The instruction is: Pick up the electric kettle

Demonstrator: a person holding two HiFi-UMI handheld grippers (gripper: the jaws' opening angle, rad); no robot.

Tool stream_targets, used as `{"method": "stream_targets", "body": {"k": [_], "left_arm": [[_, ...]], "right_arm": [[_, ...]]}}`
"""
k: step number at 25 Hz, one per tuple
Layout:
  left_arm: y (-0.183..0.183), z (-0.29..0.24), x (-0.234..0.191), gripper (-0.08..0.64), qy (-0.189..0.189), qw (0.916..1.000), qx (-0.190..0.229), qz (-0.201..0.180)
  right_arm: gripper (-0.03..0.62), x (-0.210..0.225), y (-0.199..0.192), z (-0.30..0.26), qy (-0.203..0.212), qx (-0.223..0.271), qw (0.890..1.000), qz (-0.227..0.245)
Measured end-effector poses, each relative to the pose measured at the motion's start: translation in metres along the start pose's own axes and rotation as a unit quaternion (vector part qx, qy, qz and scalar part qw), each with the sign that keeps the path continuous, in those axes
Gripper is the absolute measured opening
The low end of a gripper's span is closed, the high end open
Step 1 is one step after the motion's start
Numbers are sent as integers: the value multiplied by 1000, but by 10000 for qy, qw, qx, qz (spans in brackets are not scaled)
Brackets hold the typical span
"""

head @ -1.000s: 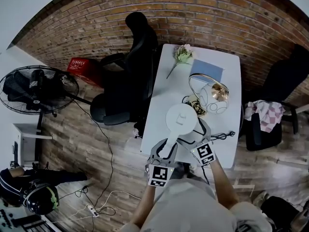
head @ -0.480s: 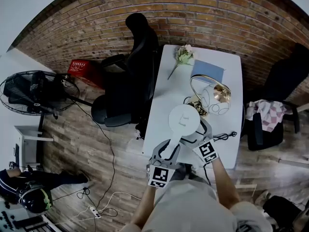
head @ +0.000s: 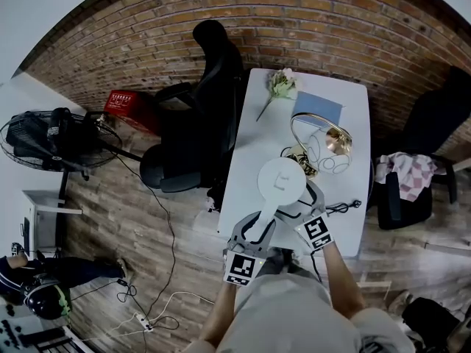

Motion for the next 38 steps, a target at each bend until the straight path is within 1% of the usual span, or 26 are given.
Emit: {"method": "stream_targets", "body": {"k": [4,7,13,18,22,27,28,30,38], "left_arm": [[6,4,2,153,-9,9999,128,-51],[10,6,4,153,1,9998,197,-91],[19,17,11,153,95,9993,369,-16],[27,28,14,154,235,9985,494,2],[32,39,18,155,395,9977,553,12],[36,55,23,153,660,9958,627,56],[36,58,24,153,717,9954,641,55],[37,65,25,153,833,9942,678,62],[38,96,30,153,1353,9877,766,137]], "right_arm": [[566,-1,5,3,-3,69,9999,145],[566,-2,11,6,-36,119,9999,105],[564,-6,21,15,93,193,9990,388],[563,-13,33,19,208,273,9986,413],[561,-21,43,23,327,326,9982,392],[561,-34,51,25,561,390,9958,615],[560,-37,53,26,602,406,9955,601],[560,-44,57,26,686,439,9951,557],[560,-74,70,25,1150,524,9894,709]]}}
Point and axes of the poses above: the fingertips, and each gripper's own axes: z backward along the fingers, x to its right, y out of its top, the point moved 4 cm from there along z, backward along the fingers
